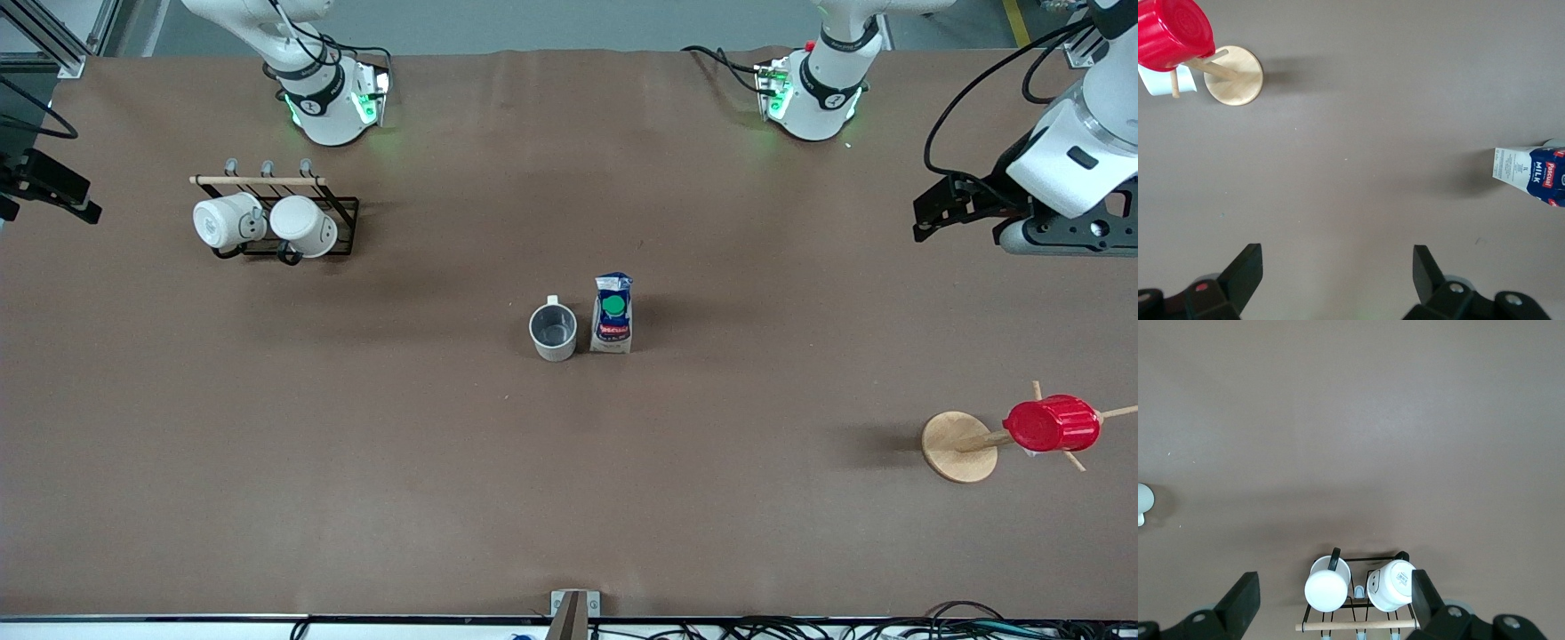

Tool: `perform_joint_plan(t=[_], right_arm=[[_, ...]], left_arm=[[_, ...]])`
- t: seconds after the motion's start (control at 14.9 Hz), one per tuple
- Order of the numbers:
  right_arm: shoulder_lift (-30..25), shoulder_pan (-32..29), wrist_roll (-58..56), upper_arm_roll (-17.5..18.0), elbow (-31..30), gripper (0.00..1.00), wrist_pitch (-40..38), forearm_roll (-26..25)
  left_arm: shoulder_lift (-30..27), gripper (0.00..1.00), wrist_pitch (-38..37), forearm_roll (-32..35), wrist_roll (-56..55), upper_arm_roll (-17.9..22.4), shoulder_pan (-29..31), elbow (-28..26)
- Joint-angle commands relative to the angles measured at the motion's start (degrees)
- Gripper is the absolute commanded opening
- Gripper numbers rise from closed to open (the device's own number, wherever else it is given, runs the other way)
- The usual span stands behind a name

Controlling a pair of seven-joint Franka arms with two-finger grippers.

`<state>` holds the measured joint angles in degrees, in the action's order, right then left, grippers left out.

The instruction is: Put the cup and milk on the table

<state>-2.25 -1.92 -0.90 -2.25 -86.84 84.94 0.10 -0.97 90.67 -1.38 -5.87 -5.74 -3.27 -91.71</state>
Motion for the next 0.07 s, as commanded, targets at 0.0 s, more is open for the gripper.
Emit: perform_joint_plan(t=[0.0], right_arm=[[-0.21, -0.1, -0.33, -0.21, -0.17, 1.0, -0.21, 0.69]], left_arm=[[-1.67, 0.99, 1.18, -1.17, -0.11, 0.02, 0.11, -1.89]])
